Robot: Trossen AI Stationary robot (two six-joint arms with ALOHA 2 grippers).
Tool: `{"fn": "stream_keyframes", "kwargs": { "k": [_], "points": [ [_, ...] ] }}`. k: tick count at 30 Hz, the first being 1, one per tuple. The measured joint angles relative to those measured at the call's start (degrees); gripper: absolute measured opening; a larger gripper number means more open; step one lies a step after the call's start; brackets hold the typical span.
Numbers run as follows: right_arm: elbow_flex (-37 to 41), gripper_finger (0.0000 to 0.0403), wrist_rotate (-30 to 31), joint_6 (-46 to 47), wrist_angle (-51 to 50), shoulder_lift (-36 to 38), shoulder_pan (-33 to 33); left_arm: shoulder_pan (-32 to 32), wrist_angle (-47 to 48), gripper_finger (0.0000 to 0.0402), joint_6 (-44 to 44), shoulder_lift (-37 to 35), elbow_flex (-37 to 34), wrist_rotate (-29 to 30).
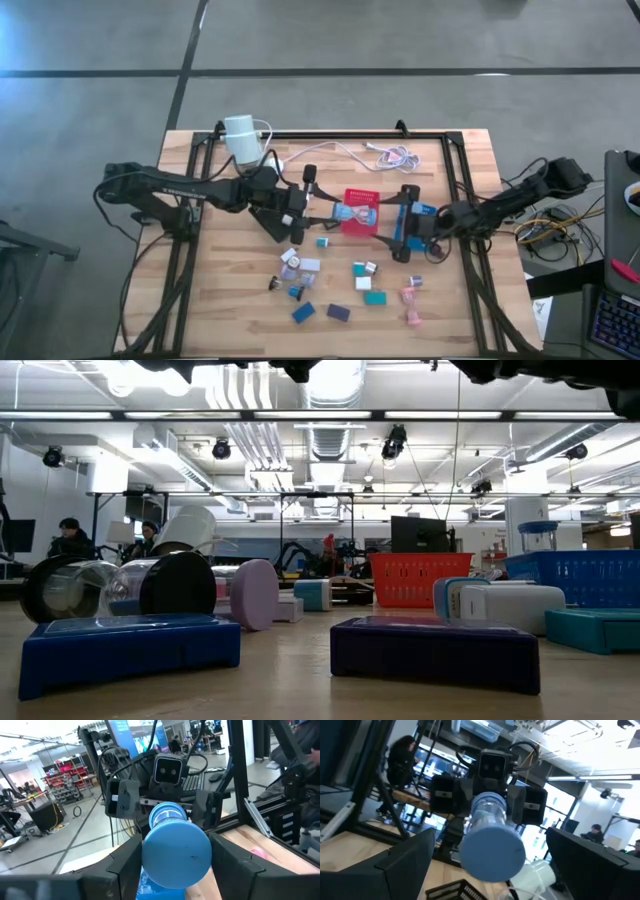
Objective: Pick & Place Office items
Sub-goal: Put the light blue hourglass into the blue bin
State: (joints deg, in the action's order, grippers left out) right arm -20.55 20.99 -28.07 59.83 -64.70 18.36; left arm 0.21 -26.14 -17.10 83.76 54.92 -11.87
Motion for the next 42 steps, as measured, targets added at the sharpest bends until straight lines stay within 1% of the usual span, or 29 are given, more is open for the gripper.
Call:
{"fn": "stream_keyframes", "kwargs": {
  "k": [6, 10, 13, 22, 28, 37, 38, 39, 42],
  "points": [
    [-1.91, 0.0376, -0.08, 0.79, -0.07, -2.34, -1.01, 0.0, 0.03, 0.0199, 0.22, -0.26, 0.0, -0.43],
    [-2.47, 0.036, -0.17, 2.4, -1.36, -3.79, -2.49, 0.0, -0.02, 0.0199, 0.22, -0.15, 0.0, -0.69],
    [-2.6, 0.0334, -1.72, 2.49, -1.09, -4.28, -3.11, 0.01, 0.0, 0.0199, 0.22, -0.15, 0.0, -0.8],
    [-2.6, 0.0258, -3.24, 2.35, -0.46, -4.31, -3.18, 0.14, 0.01, 0.0199, -0.13, -0.15, 0.0, -0.8],
    [-2.6, 0.0196, -3.52, 2.47, -0.48, -4.33, -3.15, 0.15, 0.3, 0.0199, 0.02, -0.13, 0.02, -0.84],
    [-2.6, 0.0193, -4.58, 2.95, -1.23, -4.24, -3.15, 0.15, 2.07, 0.0199, 0.27, -0.47, 0.04, -0.6],
    [-2.6, 0.0193, -4.7, 3.26, -1.41, -4.11, -3.15, 0.15, 2.81, 0.0208, 0.76, -0.86, 0.04, -0.49],
    [-2.62, 0.0193, -4.88, 3.4, -1.7, -4.11, -3.18, 0.15, 4.07, 0.0227, 1.16, -1.28, 0.06, -0.37],
    [-2.43, 0.0193, -5.35, 4.11, -4.34, -2.99, -3.09, 0.15, 9.34, 0.0308, 1.31, -4.17, 0.04, -0.63]
  ]
}}
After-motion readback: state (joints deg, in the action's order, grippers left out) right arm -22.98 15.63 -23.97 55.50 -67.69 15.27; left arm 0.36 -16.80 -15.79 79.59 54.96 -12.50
